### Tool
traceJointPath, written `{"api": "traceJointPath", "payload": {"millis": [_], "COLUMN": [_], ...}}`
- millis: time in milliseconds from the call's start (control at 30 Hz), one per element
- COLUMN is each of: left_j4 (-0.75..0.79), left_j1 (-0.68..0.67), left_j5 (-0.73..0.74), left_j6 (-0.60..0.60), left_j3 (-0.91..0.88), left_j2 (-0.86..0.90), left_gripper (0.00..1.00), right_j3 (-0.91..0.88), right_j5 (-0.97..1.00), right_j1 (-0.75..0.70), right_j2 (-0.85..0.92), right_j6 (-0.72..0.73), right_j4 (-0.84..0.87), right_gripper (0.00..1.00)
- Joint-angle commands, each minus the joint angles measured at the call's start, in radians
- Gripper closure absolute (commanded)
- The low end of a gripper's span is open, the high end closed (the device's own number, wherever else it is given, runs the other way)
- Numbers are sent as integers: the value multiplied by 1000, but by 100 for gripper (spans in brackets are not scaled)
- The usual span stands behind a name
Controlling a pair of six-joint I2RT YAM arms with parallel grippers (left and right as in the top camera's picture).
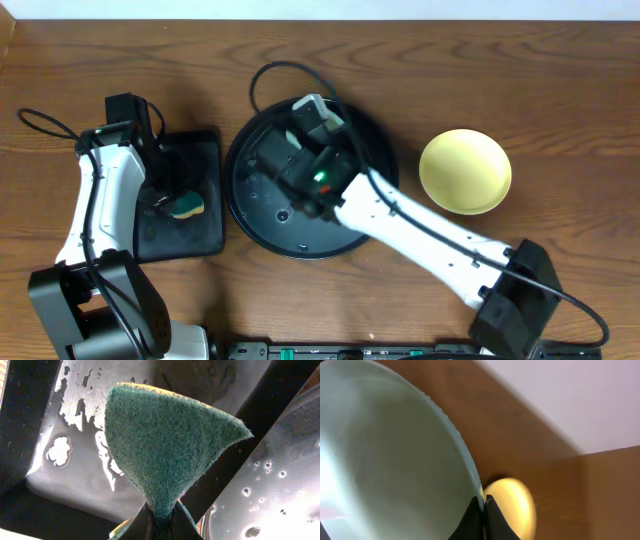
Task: Clean dirty plates on tray and stack at the side
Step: 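Lift the mint plate with the right gripper and carry it right, then set the mint plate on top of the yellow plate stack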
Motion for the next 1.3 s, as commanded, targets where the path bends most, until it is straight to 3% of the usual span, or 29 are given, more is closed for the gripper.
{"api": "traceJointPath", "payload": {"millis": [0, 300, 500, 867, 1267], "left_j4": [-2, -2, -2, 3, 3], "left_j1": [3, 3, 3, 3, 3], "left_j5": [-10, -9, -10, -10, -9], "left_j6": [-5, -5, -5, -5, -5], "left_j3": [-5, -5, -5, -5, -5], "left_j2": [6, 6, 6, 6, 6], "left_gripper": [93, 92, 93, 93, 93], "right_j3": [5, 5, 5, 5, -129], "right_j5": [-320, -871, -1084, -1130, -976], "right_j1": [-93, -349, -529, -808, -1045], "right_j2": [-35, -43, -63, -99, -99], "right_j6": [33, -72, -108, -134, -158], "right_j4": [-6, -7, -39, -160, -175], "right_gripper": [99, 99, 99, 99, 99]}}
